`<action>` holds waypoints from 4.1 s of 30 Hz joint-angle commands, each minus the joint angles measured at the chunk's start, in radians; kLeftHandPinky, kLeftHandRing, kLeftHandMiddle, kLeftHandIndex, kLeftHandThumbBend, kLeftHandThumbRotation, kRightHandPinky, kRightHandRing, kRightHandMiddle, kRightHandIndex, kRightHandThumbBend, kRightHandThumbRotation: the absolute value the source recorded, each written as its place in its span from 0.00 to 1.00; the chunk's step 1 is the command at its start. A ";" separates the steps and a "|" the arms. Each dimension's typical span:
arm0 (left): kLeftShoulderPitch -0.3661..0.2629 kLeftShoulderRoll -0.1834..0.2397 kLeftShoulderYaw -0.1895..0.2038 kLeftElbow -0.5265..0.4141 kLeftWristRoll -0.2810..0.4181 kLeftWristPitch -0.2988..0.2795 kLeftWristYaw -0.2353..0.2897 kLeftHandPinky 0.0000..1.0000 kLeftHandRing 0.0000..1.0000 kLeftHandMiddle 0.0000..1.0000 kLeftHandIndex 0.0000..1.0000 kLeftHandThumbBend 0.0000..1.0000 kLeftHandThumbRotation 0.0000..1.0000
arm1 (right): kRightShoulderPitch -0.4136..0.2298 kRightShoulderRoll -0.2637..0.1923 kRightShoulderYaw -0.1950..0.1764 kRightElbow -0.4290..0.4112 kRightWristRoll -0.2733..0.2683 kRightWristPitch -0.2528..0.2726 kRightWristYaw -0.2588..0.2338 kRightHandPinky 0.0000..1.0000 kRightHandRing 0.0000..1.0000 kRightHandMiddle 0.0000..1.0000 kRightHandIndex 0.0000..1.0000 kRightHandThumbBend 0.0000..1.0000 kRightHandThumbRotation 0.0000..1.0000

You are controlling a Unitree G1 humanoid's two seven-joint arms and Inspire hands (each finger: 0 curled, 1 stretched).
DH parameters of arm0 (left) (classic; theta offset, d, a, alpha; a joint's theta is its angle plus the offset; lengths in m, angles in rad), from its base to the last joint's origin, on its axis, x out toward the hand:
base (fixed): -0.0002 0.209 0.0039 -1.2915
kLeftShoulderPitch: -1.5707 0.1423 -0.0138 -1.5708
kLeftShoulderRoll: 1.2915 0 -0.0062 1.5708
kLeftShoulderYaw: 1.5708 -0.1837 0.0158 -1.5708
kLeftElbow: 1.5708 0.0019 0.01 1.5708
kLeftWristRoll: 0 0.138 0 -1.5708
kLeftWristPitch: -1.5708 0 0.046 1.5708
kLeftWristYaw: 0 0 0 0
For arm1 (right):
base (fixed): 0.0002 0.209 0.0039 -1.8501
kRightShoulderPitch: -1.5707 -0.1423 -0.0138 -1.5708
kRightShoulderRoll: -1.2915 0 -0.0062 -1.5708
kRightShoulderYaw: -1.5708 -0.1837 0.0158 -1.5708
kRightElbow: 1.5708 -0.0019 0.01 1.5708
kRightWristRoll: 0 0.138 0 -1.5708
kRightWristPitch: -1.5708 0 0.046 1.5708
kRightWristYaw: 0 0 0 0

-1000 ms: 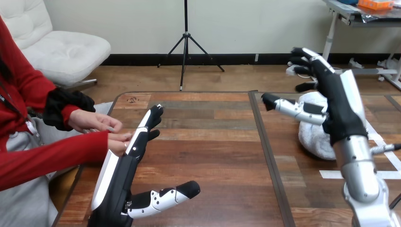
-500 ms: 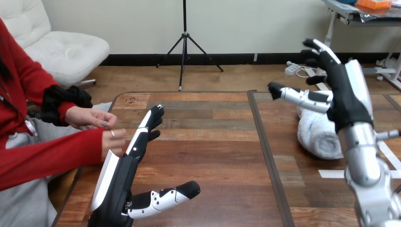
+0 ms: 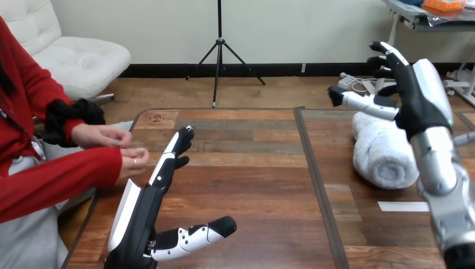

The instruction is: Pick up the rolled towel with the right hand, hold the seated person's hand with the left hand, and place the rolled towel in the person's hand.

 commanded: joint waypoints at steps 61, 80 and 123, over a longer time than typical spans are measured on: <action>-0.020 0.001 -0.022 -0.032 -0.054 -0.040 -0.048 0.86 0.93 0.96 0.95 1.00 0.51 | -0.630 -0.095 0.366 0.797 -0.237 0.237 0.083 0.58 0.75 0.81 0.89 1.00 0.70; 0.019 -0.007 -0.023 -0.049 -0.073 -0.057 -0.075 0.86 0.93 0.95 0.94 1.00 0.51 | -0.653 -0.107 0.439 0.834 -0.292 0.284 0.139 0.62 0.84 0.92 0.97 1.00 0.82; 0.075 0.013 -0.028 -0.052 -0.154 -0.095 -0.175 0.85 0.93 0.95 0.94 1.00 0.47 | -0.691 -0.124 0.466 0.857 -0.274 0.271 0.366 0.70 0.99 1.00 0.96 0.95 1.00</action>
